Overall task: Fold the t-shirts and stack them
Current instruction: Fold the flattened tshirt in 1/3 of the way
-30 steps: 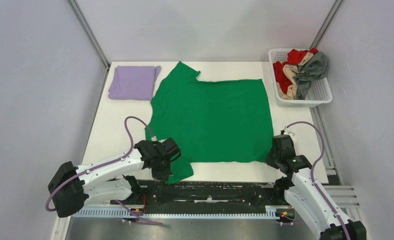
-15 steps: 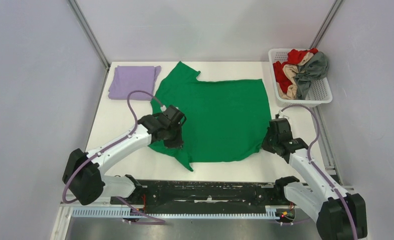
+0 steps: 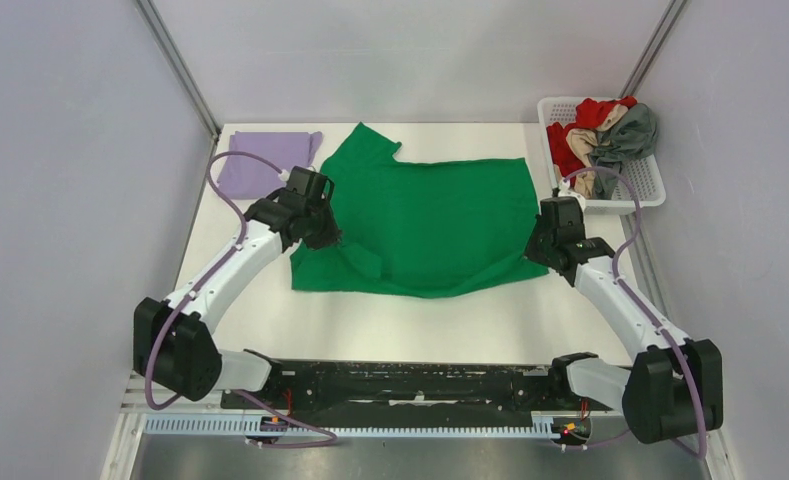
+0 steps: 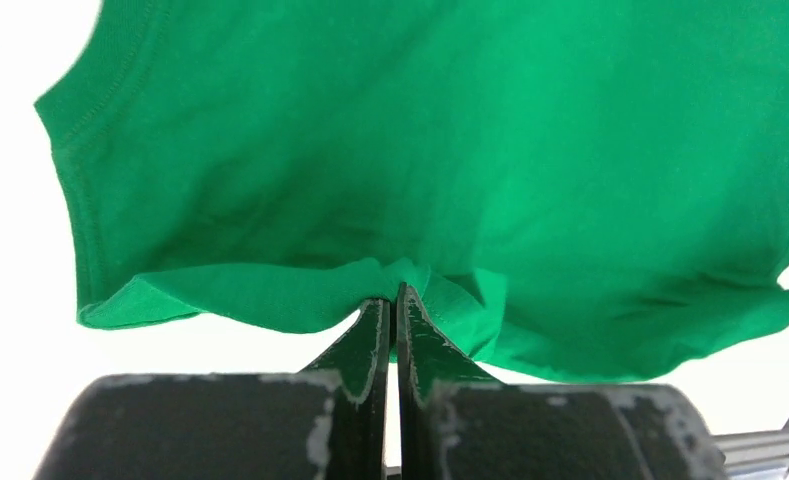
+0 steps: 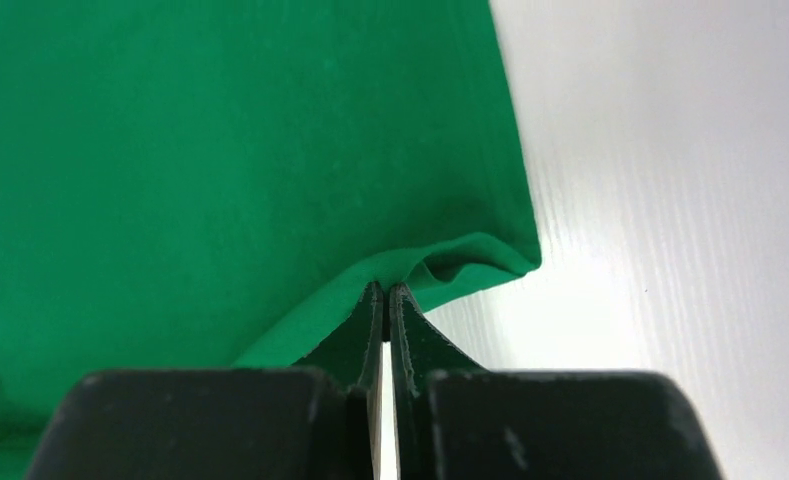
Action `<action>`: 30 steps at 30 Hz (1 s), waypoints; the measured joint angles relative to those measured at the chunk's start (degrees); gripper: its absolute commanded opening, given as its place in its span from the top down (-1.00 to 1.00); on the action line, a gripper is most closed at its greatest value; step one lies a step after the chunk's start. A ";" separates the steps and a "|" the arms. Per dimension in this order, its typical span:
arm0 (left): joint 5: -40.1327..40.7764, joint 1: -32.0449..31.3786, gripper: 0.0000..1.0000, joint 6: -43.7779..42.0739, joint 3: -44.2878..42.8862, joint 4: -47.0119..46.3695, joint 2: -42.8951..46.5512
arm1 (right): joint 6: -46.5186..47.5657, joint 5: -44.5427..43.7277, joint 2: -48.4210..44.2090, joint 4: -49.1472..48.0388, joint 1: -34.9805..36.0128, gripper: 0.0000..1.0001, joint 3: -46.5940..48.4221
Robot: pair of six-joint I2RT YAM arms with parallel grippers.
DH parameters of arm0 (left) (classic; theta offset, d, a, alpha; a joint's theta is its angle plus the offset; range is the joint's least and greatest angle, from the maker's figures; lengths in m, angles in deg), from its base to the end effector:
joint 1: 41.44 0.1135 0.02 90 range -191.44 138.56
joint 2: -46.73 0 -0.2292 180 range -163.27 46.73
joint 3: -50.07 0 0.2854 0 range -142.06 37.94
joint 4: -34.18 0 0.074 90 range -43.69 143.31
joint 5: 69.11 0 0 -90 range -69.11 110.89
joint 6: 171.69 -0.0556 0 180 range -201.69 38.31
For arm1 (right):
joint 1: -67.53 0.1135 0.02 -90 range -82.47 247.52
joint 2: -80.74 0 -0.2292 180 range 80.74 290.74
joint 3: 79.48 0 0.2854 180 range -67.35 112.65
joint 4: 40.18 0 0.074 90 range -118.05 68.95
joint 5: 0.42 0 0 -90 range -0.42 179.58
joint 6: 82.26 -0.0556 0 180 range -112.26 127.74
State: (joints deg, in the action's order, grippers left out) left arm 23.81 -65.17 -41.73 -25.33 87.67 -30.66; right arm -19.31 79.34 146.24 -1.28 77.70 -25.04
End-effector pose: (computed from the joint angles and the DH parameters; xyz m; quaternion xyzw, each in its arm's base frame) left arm 0.3020 -0.1296 0.2205 -0.1422 0.9440 -0.1358 0.2648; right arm 0.2851 0.0411 0.1688 0.1676 0.9212 0.0294 0.3499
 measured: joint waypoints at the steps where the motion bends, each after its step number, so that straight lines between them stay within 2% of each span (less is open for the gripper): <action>1: 0.00 0.66 0.96 0.00 0.00 -0.13 0.00 | 0.22 -0.15 0.55 -0.11 -0.33 1.00 0.39; 9: 0.00 3.80 0.96 -0.04 -1.68 -2.89 -2.05 | 1.18 -0.33 4.44 -0.87 -2.93 1.00 3.56; 22: 1.84 5.81 0.85 -0.70 -14.05 -4.74 -17.03 | 1.25 0.98 12.35 -5.44 -4.92 1.00 7.41; 24: 2.58 6.51 0.69 -0.87 -16.37 -4.63 -19.91 | 1.25 1.09 13.49 -6.25 -5.35 0.98 7.43; 25: 2.80 6.86 0.54 -0.98 -17.55 -4.72 -21.46 | 1.25 1.09 13.99 -6.60 -5.60 0.90 7.43; 27: 3.02 7.61 -0.01 -1.40 -20.33 -4.70 -24.94 | 1.42 0.96 14.91 -7.74 -6.01 0.60 7.43; 28: 3.06 7.96 -0.42 -1.75 -21.88 -4.68 -26.95 | 1.49 0.85 15.43 -8.59 -6.19 0.28 7.43; 30: 3.34 8.39 -0.98 -2.89 -24.98 -4.66 -30.95 | 2.12 0.11 16.92 -10.38 -6.47 -0.23 7.58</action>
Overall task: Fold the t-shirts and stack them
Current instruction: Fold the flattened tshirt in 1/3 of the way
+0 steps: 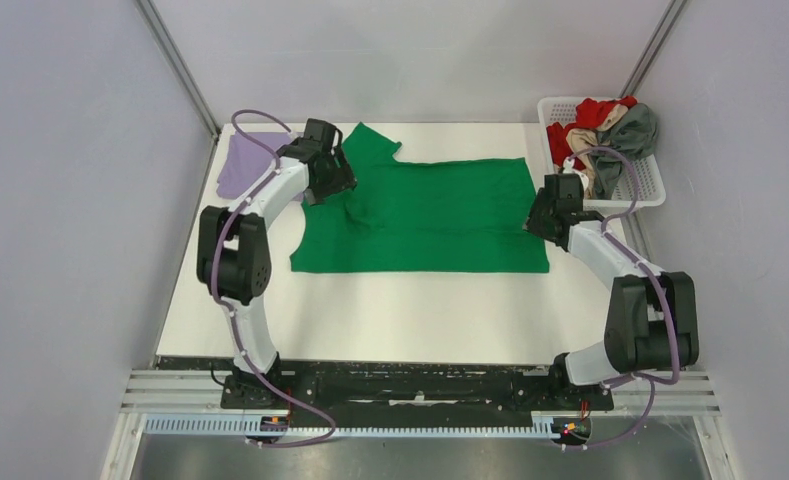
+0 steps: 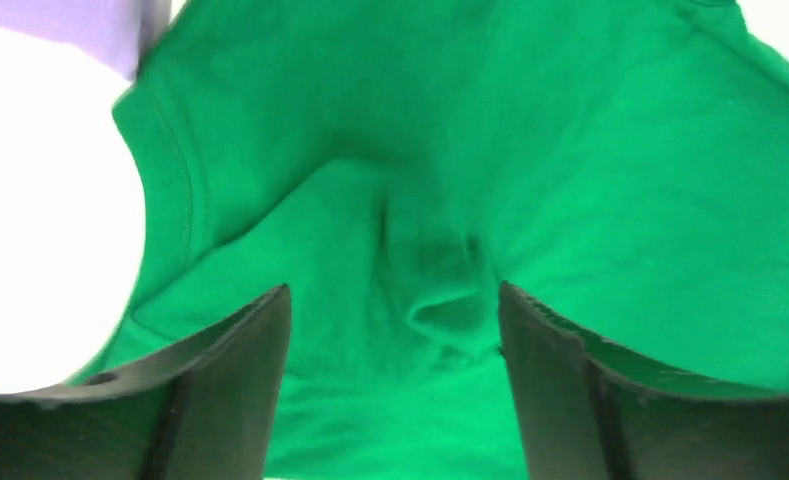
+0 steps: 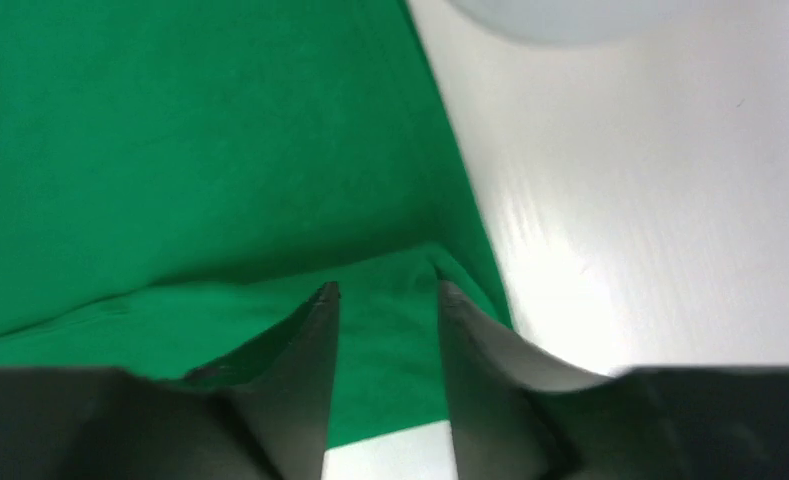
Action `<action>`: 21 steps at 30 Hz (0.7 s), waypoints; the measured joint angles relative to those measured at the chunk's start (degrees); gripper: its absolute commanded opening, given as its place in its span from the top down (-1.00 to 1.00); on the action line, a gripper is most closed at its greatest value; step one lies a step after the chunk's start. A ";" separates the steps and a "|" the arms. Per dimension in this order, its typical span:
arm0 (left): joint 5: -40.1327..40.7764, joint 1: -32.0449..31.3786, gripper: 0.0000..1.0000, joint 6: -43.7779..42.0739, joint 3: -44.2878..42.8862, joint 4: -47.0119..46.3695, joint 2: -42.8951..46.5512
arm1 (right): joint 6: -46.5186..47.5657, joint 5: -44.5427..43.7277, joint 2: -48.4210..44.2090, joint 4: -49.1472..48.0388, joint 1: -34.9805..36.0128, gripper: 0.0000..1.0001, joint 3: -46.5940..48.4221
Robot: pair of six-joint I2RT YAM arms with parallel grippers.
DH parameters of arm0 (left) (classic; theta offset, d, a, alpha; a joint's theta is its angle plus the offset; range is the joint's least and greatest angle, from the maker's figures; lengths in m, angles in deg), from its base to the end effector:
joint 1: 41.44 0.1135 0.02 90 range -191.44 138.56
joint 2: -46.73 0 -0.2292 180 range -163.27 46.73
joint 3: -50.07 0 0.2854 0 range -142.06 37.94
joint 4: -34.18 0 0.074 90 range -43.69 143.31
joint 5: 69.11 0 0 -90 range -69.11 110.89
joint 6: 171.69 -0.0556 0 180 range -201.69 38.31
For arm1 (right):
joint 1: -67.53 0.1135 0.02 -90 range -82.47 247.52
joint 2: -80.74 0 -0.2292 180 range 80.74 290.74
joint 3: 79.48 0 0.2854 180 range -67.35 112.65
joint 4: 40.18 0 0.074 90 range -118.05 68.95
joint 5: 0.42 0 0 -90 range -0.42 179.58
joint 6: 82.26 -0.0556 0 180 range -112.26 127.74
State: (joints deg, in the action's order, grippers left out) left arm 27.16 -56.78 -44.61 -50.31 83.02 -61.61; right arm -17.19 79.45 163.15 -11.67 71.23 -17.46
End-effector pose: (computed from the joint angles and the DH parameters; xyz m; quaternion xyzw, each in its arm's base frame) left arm 0.4313 -0.1120 0.1834 -0.1958 0.9368 -0.0790 0.2791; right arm 0.3418 0.0123 0.1442 0.2023 0.9110 0.0064 0.3592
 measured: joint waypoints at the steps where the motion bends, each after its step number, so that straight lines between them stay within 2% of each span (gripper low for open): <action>1: 0.26 0.22 -0.99 -0.55 -1.40 0.13 -1.77 | -0.07 -0.37 0.96 -0.37 -0.15 -0.70 0.39; 2: 0.57 0.35 -0.99 -1.01 -2.89 0.57 -3.37 | 0.13 -0.94 2.19 -0.52 -0.31 -0.94 1.14; 6: 1.79 0.74 -0.99 -1.66 -7.76 2.80 -6.82 | 0.68 -2.73 5.09 -0.50 -0.63 -0.96 4.72; 11: 2.14 0.70 -0.99 -1.84 -7.89 3.32 -4.13 | 1.25 -1.20 3.32 -1.57 -0.33 -0.96 5.05; 17: -5.09 -0.35 -0.99 -0.92 5.68 -2.82 5.64 | 3.28 2.86 -0.20 -4.66 6.99 -0.96 -0.42; 21: -10.91 -1.27 -0.99 -0.15 11.63 -6.88 5.79 | 4.28 5.92 1.49 -6.05 11.39 -0.96 -1.90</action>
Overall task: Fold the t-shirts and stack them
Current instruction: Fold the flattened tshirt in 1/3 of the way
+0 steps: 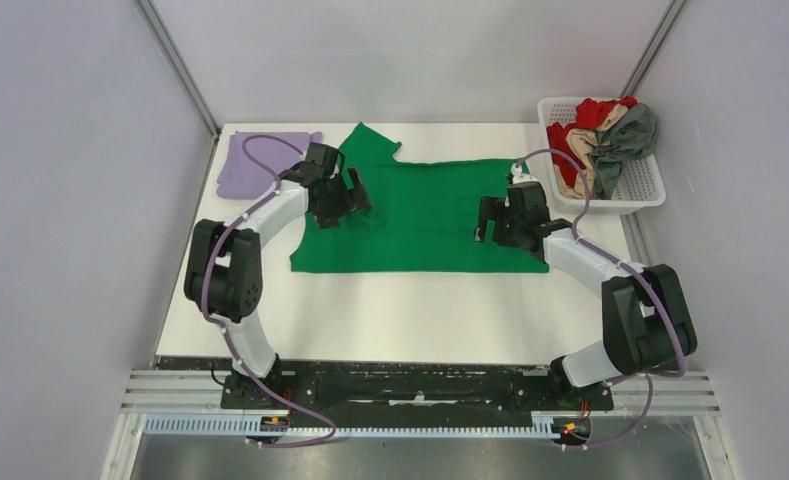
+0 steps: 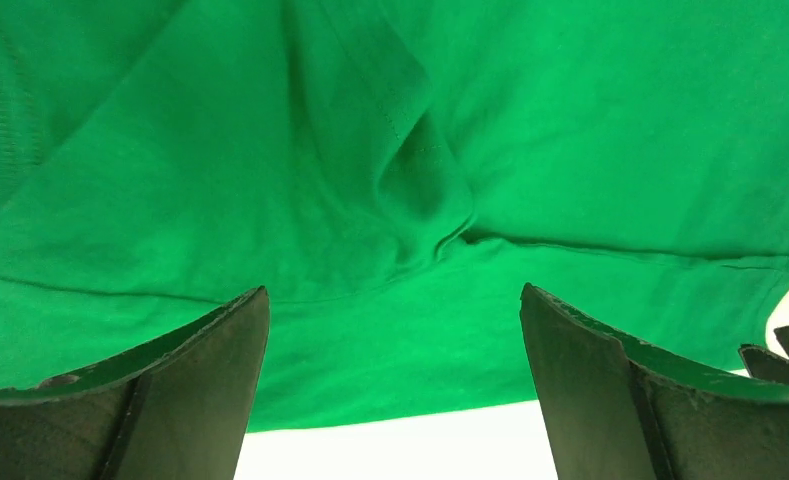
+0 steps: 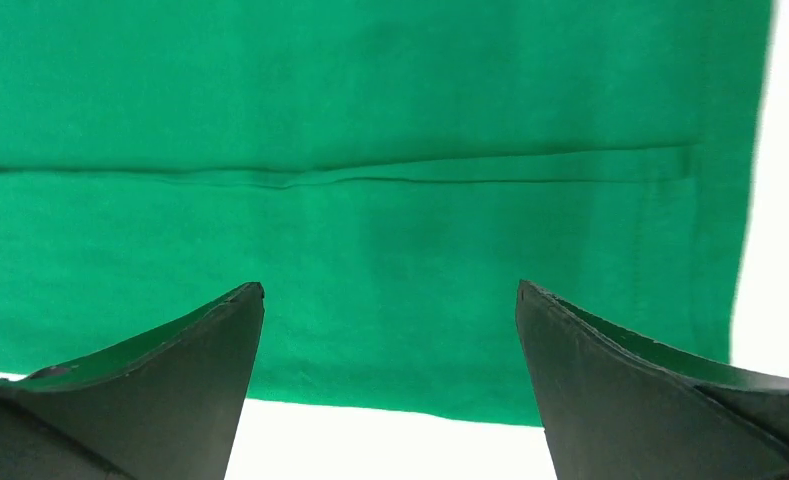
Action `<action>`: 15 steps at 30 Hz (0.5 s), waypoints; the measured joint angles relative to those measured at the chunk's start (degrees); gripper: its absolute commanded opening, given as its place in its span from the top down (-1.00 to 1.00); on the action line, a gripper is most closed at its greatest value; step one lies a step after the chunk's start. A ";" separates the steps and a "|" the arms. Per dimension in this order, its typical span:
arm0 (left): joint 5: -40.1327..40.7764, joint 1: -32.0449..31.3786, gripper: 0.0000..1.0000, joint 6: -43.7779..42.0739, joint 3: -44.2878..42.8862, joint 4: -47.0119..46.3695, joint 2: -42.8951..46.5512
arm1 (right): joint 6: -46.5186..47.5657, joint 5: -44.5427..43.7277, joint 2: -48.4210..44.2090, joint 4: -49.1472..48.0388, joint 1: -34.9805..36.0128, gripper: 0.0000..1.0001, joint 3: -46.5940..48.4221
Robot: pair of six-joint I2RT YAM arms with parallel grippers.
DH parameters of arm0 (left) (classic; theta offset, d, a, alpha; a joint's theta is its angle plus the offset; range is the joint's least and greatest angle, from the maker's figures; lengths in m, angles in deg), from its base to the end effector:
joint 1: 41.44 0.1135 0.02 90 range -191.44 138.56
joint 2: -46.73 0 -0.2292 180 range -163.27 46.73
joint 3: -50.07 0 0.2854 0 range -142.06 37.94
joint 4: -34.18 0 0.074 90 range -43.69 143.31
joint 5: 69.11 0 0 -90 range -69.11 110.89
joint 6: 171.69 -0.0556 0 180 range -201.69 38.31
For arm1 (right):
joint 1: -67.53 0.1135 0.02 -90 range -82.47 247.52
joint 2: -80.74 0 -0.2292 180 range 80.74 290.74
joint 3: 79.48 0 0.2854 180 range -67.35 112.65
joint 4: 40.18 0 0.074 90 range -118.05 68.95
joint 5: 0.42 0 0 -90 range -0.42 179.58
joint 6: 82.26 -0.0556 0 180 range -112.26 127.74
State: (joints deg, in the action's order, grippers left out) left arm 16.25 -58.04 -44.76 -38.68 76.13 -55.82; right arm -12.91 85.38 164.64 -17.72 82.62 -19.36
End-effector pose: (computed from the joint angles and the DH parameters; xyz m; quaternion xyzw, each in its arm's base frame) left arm 0.4010 -0.1242 0.1622 -0.1568 0.9420 -0.1670 0.2453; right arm 0.3355 0.0862 0.1328 0.0586 0.9256 0.0819 0.3649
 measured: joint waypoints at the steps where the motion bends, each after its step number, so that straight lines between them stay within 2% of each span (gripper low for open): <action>1: -0.70 -0.22 -0.99 0.09 0.87 -0.79 -0.59 | 0.35 0.63 0.70 -0.68 0.57 -0.96 -0.28; 9: -2.86 -0.35 -0.99 0.28 1.90 -6.36 -8.20 | 2.38 0.02 6.82 -4.98 0.98 -0.96 -2.80; 15: -2.78 -0.24 -0.99 0.44 5.73 -10.36 -6.29 | 2.93 -0.70 4.42 -11.37 1.29 -0.96 -8.22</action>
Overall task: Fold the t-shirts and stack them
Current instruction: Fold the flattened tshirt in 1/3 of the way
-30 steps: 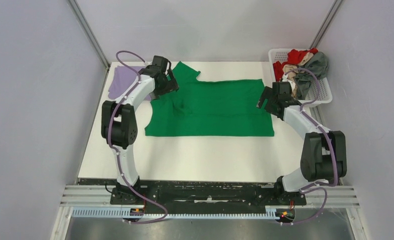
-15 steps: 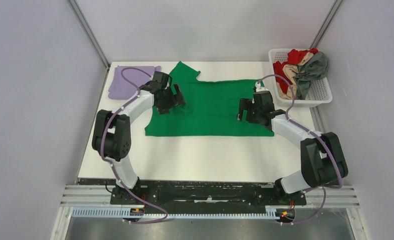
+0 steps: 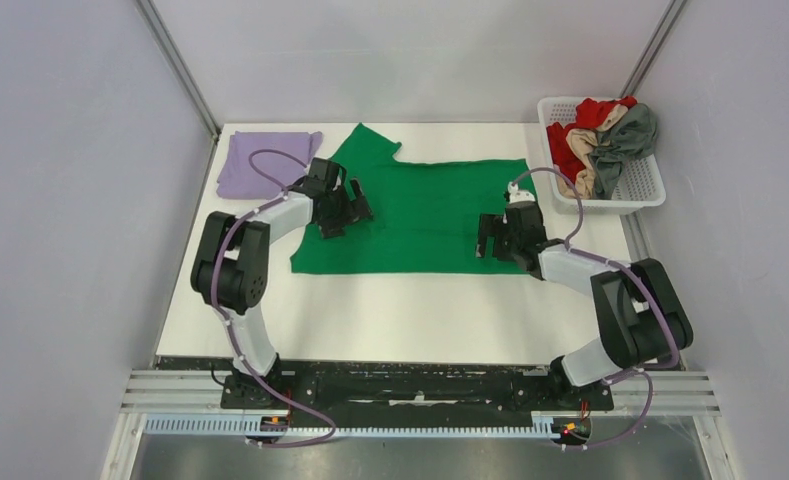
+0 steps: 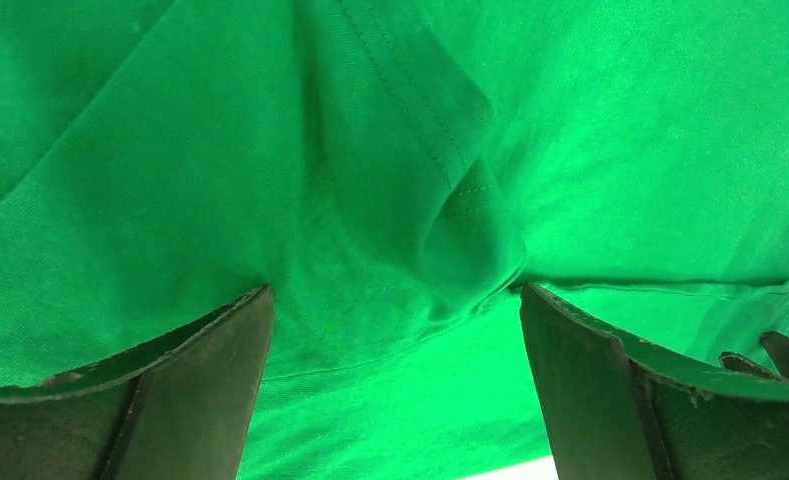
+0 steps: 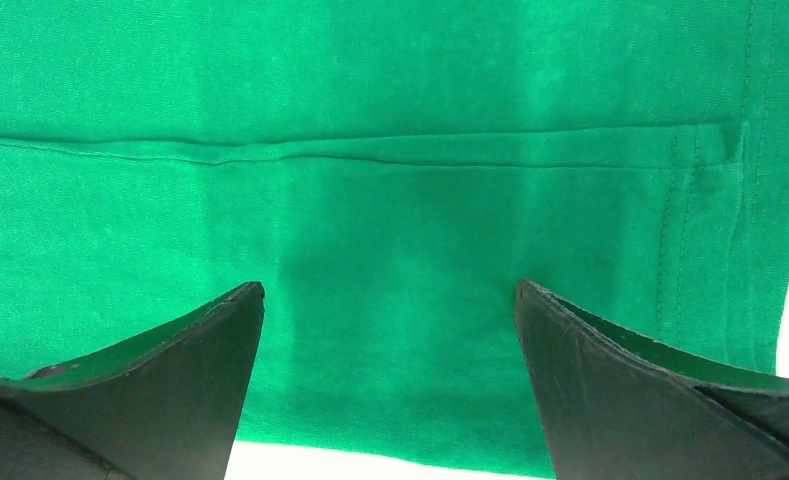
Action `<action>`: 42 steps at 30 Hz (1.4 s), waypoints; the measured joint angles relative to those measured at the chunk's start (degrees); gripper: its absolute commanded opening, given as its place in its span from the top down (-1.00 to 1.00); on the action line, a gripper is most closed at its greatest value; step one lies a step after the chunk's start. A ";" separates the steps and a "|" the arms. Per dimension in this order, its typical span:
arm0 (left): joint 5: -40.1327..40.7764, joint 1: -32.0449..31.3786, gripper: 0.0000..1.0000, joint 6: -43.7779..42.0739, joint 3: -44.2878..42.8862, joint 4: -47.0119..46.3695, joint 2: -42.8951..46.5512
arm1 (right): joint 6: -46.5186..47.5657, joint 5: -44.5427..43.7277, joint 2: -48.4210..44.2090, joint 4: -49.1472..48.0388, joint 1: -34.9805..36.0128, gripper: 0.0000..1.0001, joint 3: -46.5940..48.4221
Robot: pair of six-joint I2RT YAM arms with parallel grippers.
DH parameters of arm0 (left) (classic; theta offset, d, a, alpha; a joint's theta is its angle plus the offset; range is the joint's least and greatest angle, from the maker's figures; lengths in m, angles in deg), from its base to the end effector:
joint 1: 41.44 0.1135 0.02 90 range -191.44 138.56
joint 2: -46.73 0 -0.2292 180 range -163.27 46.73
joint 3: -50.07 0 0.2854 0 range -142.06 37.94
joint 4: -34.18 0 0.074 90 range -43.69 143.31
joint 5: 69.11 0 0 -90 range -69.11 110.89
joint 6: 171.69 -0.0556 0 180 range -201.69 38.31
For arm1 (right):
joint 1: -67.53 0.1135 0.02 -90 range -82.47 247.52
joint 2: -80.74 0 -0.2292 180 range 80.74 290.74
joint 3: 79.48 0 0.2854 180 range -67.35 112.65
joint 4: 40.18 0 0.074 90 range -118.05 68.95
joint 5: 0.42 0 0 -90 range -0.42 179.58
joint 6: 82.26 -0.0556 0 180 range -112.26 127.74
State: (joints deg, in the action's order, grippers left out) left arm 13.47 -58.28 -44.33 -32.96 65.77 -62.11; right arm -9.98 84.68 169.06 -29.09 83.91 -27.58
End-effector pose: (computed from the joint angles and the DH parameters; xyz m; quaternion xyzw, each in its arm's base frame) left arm 0.4004 -0.1287 0.0974 -0.1527 0.9457 -0.1829 0.2210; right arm 0.3183 0.0886 0.0777 0.0264 0.9309 0.0681 0.3578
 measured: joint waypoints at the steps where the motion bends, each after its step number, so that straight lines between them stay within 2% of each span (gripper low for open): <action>1: -0.04 -0.02 -0.99 0.02 1.95 -1.51 1.11 | 0.00 0.02 -1.01 -1.11 0.09 -0.96 -1.46; 8: 0.68 -2.08 -0.99 0.15 16.20 -8.00 11.45 | -0.37 -0.11 -12.83 -2.36 3.56 -0.96 -12.68; 14: 3.48 -6.14 -0.99 3.61 30.29 -7.52 25.44 | -3.23 -0.39 -27.47 4.50 7.54 -0.96 -20.92; 17: 5.68 -8.35 -0.99 6.03 34.49 -4.83 31.30 | -5.31 -0.37 -33.18 8.66 9.31 -0.96 -22.80; 25: 8.46 -10.67 -0.99 10.10 38.05 -1.33 37.05 | -10.93 0.37 -43.30 20.72 13.38 -0.96 -23.78; 38: 11.02 -10.91 -0.99 12.81 40.81 4.81 43.34 | -16.24 4.79 -47.65 30.77 18.29 -0.96 -22.23; 42: 11.85 -10.93 -0.99 12.96 40.92 6.80 44.30 | -17.84 5.84 -48.41 31.26 18.38 -0.96 -22.23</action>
State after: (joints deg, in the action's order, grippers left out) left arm 25.32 -69.21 -31.37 7.96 72.57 -17.81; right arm -27.81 90.51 120.64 2.17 102.29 -49.81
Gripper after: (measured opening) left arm 0.993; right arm 0.979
